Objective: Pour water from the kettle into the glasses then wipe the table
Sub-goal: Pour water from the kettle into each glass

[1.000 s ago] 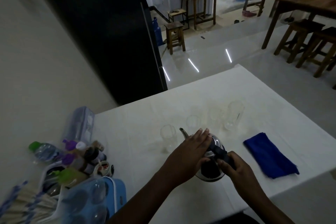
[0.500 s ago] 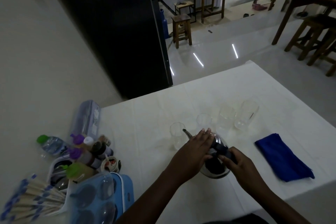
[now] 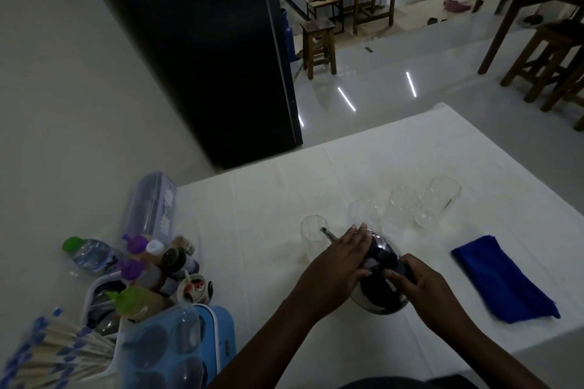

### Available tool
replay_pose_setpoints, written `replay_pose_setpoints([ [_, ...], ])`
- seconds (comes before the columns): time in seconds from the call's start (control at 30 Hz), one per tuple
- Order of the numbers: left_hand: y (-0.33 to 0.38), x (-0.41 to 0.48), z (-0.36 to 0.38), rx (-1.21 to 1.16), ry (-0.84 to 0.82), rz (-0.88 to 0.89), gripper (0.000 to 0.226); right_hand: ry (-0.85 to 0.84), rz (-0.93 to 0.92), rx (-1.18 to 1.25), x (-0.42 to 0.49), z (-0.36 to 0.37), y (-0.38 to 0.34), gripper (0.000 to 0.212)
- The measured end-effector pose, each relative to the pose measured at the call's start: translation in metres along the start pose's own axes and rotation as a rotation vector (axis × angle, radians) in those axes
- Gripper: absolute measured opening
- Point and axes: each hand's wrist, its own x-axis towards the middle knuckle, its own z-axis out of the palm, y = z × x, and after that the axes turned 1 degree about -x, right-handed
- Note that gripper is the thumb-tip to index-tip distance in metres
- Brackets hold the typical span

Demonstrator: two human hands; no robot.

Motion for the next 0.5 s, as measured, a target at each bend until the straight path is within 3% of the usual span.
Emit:
replay_pose_setpoints([
  [0.5, -0.004, 0.001, -0.004, -0.047, 0.008, -0.025, 0.062, -0.016, 0.018, -0.039, 0.002, -0.006, -0.018, 0.02],
])
